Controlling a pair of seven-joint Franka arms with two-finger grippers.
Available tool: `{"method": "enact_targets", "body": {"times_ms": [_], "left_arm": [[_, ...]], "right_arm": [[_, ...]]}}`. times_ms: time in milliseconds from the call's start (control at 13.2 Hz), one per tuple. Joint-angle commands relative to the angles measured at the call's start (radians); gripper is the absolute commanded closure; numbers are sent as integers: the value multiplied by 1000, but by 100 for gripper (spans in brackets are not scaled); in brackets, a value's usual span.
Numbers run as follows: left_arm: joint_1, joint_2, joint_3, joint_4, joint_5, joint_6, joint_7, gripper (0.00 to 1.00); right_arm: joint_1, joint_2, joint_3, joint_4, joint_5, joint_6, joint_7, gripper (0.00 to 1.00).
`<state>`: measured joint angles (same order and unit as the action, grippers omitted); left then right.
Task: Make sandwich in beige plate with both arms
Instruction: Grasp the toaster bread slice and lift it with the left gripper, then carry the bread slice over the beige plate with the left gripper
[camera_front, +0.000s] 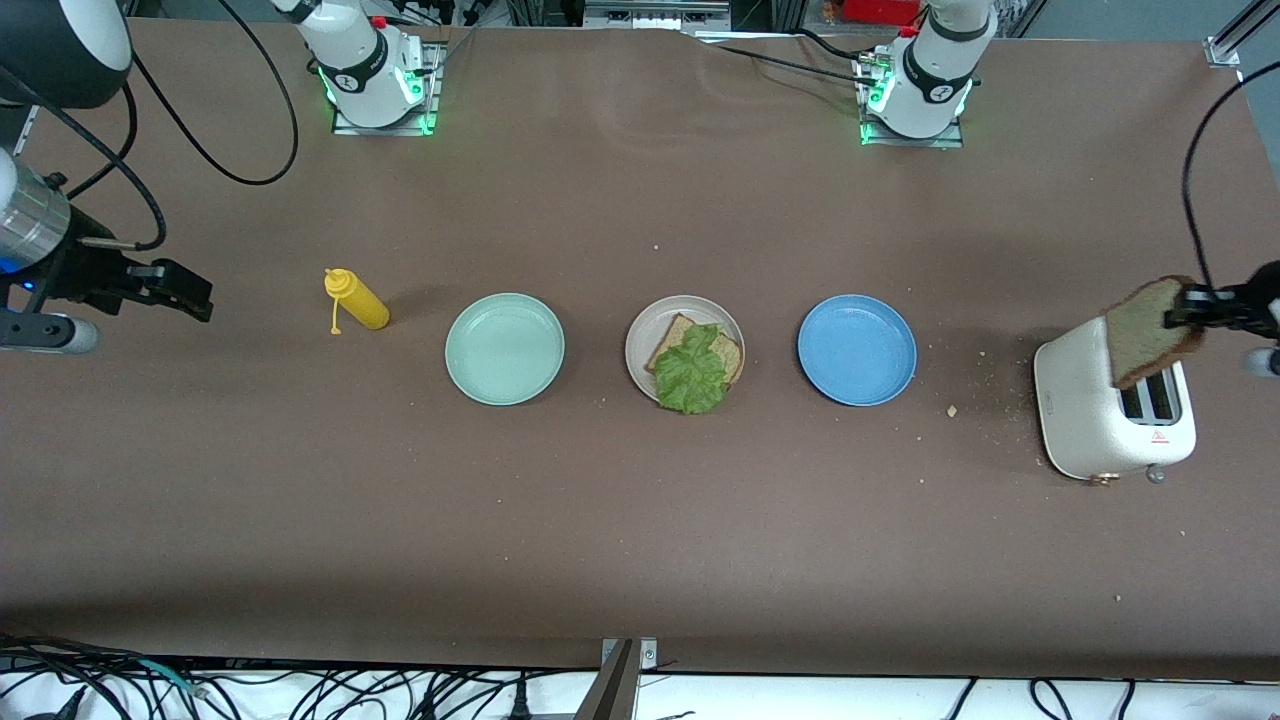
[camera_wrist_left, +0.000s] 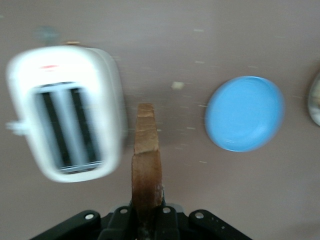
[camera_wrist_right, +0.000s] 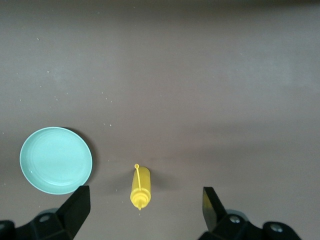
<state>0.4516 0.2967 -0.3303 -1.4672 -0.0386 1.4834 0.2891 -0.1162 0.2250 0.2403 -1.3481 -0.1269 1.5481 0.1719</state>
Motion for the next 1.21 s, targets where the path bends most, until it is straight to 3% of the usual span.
{"method": "enact_targets", "body": {"times_ms": [0,303,530,832,1135], "left_arm": [[1,24,-7,-1,-232,-105,-7,100],[-111,169,-9,-31,-522,-152,10,100],[-226,332,-9,-24,-737,-63,25,100],[-375,470,-7,-30,-858,113,201,100],[-409,580,-7,-24,-891,234,358,100]], "right_arm": [[30,-16,-35,27,-10,-54,-14,1],[29,-19,-39,23,-8,-40,-5,1],[15,-13,-71,24,36,-39,-12,0],[15,-26,-75,24,41,-52,4,0],[15,-27,-93,24,41,-51,8,0]]}}
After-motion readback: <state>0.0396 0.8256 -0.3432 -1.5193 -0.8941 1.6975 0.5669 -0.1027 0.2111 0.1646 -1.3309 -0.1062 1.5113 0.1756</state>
